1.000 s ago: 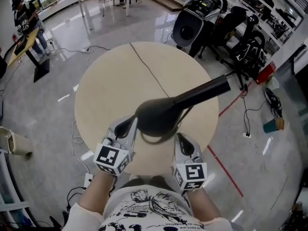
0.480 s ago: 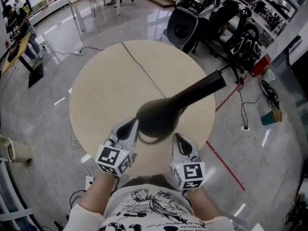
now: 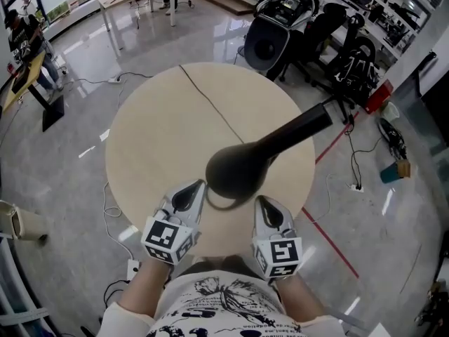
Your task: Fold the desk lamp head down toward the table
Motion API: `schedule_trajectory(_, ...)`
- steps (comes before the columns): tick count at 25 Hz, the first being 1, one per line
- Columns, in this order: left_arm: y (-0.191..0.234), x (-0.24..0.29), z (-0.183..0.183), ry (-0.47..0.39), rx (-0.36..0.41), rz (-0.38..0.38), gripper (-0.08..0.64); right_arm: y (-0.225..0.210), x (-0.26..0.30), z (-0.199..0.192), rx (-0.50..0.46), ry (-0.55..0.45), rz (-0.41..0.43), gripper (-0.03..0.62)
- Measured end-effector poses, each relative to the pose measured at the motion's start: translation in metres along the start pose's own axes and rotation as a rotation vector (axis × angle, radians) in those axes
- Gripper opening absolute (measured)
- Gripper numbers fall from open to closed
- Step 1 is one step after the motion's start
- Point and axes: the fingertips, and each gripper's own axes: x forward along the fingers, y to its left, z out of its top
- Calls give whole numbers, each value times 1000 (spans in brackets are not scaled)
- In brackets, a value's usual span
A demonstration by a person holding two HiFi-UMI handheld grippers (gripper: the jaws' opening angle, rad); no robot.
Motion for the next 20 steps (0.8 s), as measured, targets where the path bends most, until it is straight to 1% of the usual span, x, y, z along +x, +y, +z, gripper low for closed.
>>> schedule_trajectory(3,-10,-23,5,-26,-45,-18,6,9,-9,4,-4,-31,-12,9)
schedule_trajectory(6,-20,-44,3,-29,-59,-28,6,17,-23,4,0,-60,-44,9)
schedule_trajectory(13,-50,-70,-27,9,-75,-88,6,41,-52,-24,21,-29,-88,9)
schedule_trajectory(16,-69,-80,-31,5,-70,-81,6,43,-72,-29,26,-38,-84,9)
schedule_trajectory(20,-99,-94,-32,1,-69,-47,6,38,-105,-31,25,-62,-45,9)
